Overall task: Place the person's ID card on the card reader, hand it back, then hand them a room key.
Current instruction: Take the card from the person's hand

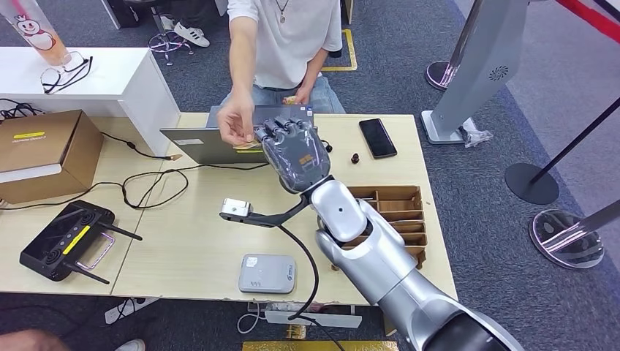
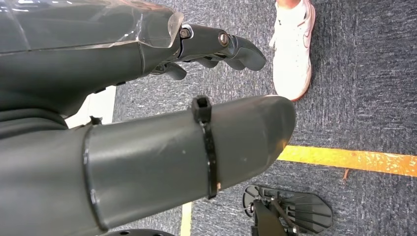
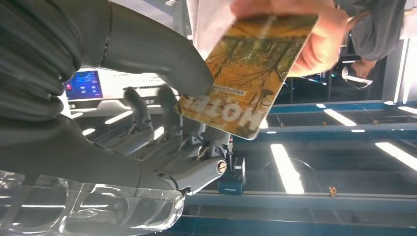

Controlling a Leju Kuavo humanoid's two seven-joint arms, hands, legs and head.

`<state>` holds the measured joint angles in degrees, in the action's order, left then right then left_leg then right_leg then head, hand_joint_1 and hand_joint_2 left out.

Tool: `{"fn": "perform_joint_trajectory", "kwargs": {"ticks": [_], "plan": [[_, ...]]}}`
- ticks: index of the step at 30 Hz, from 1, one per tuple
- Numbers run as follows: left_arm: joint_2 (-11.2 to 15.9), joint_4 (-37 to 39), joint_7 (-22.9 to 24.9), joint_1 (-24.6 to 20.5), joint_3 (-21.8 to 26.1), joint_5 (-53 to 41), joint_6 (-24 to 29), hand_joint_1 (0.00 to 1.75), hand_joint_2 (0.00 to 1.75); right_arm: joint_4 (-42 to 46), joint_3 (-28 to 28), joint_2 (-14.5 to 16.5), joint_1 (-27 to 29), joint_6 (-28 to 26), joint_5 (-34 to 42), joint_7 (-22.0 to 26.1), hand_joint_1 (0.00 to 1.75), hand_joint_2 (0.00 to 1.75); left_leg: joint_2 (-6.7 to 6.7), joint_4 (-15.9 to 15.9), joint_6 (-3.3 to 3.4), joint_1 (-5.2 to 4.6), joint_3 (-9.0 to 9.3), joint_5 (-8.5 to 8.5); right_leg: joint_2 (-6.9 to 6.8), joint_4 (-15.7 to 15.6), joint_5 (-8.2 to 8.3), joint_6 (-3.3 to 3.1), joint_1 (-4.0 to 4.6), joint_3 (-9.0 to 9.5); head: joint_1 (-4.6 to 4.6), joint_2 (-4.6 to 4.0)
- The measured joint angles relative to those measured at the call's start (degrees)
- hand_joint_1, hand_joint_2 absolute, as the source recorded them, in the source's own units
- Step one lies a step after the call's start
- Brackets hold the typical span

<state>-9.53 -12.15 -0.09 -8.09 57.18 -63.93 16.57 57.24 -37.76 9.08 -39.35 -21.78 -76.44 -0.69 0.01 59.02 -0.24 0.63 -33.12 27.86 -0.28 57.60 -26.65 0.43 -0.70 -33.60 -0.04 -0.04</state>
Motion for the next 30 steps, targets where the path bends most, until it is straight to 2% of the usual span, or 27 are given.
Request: {"fn": "perform_joint_trajectory", "kwargs": {"ticks": [25,30], "plan": [[0.00,0.00,0.00,0.04,-0.02,0.20,0.03,0.00,0.00,-0.87,-0.38,0.50,-0.25,0.02,4.90,1.90,1.75,1.75,0.00,0.00,0.00,0.00,0.00,0.00,0.00,0.00,0.00,0.00,0.00,0.00,0.00,0.00],[0.01,0.00,0.01,0.21,-0.02,0.39,0.37,0.00,0.00,0.60,-0.38,0.71,0.42,1.41,9.90,4.14,1.75,1.75,0.00,0.00,0.00,0.00,0.01,0.00,0.00,0.00,0.00,0.00,0.00,0.00,-0.01,0.00]]}}
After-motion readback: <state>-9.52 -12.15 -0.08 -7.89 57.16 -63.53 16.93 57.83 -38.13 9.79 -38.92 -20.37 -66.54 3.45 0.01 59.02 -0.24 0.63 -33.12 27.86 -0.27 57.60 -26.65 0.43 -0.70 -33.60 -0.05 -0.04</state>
